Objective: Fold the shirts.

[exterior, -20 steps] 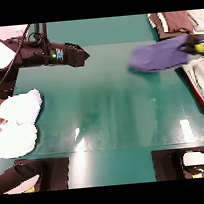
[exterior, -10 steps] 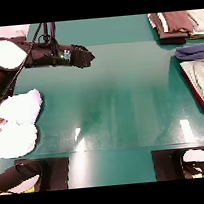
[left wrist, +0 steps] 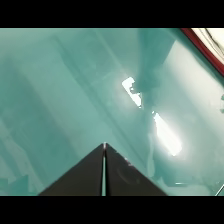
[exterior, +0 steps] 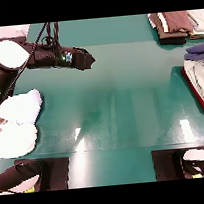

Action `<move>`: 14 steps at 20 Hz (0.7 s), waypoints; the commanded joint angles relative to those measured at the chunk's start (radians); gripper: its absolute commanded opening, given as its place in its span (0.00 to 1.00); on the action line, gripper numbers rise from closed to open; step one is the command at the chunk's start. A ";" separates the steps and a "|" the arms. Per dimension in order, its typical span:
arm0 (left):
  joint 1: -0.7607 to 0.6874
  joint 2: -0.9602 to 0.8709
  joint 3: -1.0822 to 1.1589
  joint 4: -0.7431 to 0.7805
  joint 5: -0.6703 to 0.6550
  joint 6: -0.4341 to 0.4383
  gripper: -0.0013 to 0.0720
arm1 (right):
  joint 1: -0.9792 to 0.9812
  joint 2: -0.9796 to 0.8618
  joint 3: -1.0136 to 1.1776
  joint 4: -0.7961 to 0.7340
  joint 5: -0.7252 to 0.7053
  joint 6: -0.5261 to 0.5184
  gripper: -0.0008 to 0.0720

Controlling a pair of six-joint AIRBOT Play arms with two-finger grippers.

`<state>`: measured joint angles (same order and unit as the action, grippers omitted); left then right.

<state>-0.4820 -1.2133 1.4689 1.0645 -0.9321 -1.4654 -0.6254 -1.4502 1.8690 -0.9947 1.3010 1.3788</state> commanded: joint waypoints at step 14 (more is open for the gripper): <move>0.000 0.000 0.000 0.002 -0.004 0.007 0.05 | -0.238 0.169 -0.538 -0.262 0.182 0.001 0.88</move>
<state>-0.4820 -1.2133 1.4689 1.0664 -0.9363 -1.4582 -0.8383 -1.2884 1.3792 -1.2572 1.4517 1.3788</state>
